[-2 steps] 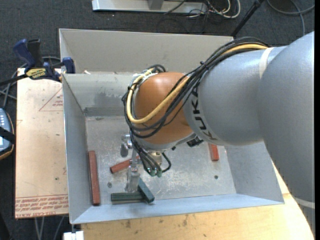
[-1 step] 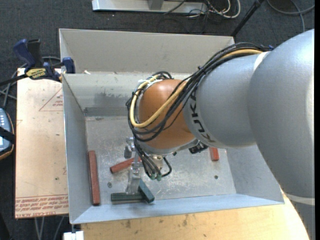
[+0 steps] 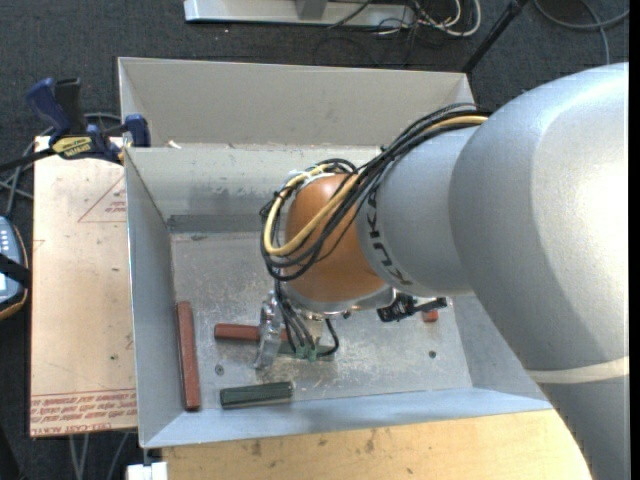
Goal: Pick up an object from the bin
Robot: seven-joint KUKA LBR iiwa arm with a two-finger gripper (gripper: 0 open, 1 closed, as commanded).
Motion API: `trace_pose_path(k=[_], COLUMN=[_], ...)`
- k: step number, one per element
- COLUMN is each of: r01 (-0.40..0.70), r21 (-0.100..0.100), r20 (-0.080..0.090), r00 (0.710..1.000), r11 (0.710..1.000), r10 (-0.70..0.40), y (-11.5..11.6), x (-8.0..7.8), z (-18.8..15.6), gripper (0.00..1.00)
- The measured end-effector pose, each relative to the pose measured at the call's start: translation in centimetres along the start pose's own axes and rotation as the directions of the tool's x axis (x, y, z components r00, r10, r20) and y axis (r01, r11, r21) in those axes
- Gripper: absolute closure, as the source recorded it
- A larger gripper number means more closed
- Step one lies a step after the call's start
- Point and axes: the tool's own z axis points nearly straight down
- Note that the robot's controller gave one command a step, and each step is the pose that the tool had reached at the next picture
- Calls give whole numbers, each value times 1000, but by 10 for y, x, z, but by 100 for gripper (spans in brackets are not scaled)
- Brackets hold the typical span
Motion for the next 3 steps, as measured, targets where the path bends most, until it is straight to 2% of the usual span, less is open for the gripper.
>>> trace_pose_path(k=[1, 2, 3], r01=[0, 26, 25], r21=[0, 5, 7], r20=[0, -10, -13], r00=[1000, 1000, 1000], r11=[1000, 1000, 1000], r10=[0, -26, -25], y=[0, 34, 33], x=[0, 2, 3], z=[0, -189, -186], gripper=[100, 100, 0])
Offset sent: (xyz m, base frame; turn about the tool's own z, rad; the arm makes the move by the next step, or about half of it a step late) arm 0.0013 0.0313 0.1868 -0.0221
